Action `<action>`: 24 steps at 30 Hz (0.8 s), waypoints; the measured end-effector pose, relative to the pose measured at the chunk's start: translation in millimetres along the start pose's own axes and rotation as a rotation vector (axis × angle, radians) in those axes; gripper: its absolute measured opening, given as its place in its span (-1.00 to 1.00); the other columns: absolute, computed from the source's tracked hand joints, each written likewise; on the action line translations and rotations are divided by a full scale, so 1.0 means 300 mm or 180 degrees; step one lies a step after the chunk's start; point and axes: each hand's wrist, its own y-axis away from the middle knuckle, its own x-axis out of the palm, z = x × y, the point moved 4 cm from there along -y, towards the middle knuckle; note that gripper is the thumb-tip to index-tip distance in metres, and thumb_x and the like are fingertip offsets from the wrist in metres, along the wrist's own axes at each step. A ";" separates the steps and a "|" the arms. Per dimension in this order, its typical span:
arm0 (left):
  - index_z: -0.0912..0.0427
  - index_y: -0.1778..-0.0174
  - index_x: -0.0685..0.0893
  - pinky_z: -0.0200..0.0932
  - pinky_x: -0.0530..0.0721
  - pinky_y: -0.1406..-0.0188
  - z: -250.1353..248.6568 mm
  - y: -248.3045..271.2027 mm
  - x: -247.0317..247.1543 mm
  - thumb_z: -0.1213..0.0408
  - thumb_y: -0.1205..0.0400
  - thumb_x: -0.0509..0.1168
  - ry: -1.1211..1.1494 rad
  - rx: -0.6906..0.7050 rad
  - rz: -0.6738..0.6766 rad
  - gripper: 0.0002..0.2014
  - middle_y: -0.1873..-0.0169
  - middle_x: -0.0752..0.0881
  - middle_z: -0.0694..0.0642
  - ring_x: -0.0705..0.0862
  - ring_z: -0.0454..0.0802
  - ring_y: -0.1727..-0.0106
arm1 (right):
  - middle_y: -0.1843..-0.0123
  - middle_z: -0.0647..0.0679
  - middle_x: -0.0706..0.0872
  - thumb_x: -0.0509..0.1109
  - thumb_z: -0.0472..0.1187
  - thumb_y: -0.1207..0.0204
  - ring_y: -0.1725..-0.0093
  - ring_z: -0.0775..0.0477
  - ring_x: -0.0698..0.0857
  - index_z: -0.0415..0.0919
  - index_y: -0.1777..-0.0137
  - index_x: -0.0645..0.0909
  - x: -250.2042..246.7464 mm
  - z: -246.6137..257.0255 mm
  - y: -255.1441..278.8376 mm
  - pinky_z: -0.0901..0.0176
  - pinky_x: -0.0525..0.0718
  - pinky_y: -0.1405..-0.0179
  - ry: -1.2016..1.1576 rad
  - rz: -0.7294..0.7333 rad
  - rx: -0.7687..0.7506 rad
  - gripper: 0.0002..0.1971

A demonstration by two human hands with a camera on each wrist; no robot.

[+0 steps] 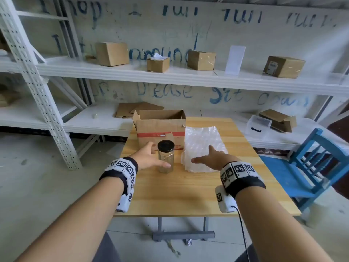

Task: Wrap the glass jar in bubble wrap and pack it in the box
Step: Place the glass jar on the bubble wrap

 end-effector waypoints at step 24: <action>-0.02 -0.06 0.77 -0.23 0.60 0.00 -0.084 0.002 0.064 0.23 -0.43 0.67 0.0914 0.0720 -0.0065 -0.67 -0.03 0.85 -0.01 0.75 -0.15 -0.07 | 0.36 -0.05 0.46 0.36 -0.38 -0.63 0.40 0.01 0.35 -0.48 -0.03 0.71 0.023 0.167 0.056 0.23 0.38 0.35 -0.2012 0.0404 -0.1161 -0.85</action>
